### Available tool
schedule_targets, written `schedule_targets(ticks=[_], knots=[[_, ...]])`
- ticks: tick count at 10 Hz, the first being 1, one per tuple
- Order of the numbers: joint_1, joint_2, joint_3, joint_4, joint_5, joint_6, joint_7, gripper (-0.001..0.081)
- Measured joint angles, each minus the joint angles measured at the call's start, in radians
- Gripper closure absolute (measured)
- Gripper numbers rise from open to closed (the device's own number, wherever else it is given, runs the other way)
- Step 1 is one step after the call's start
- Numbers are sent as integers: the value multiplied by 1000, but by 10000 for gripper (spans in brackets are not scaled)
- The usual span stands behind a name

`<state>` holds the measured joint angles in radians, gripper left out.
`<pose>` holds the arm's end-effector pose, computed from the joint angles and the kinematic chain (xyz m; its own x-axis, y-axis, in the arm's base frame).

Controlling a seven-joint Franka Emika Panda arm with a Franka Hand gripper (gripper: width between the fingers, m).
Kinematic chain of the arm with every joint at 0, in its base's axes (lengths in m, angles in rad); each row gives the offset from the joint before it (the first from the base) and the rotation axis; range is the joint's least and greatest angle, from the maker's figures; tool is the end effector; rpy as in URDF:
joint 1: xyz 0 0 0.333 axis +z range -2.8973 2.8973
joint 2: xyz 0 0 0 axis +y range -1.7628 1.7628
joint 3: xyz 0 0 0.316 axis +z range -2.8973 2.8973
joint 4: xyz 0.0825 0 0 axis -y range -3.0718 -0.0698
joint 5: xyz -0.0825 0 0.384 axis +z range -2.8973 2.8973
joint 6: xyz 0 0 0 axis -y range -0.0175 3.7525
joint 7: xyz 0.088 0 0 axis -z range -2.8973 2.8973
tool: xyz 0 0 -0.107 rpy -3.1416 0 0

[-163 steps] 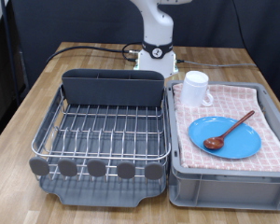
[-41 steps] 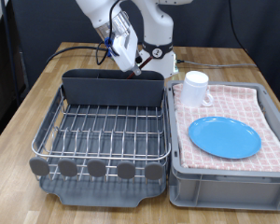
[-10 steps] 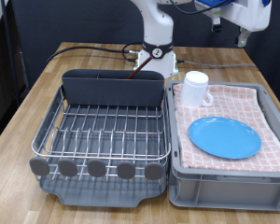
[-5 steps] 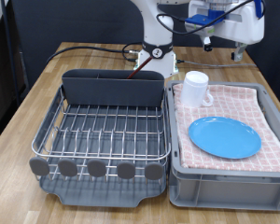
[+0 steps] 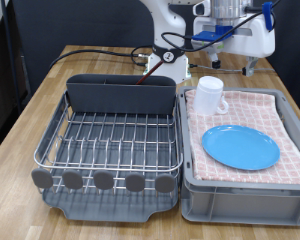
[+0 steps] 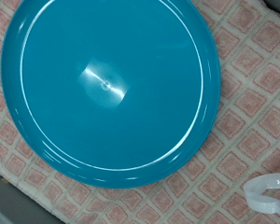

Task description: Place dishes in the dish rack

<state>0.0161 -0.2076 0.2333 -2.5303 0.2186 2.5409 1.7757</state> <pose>0.4480 0.1109 0.3691 -0.1072 -0.9828 -0.1503 -0.9749 0.1336 -0.1783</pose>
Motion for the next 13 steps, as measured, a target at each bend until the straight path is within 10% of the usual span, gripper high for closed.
schedule_targets(ticks=[13], knots=[[0,225,3,-21,174,283,-257,4]])
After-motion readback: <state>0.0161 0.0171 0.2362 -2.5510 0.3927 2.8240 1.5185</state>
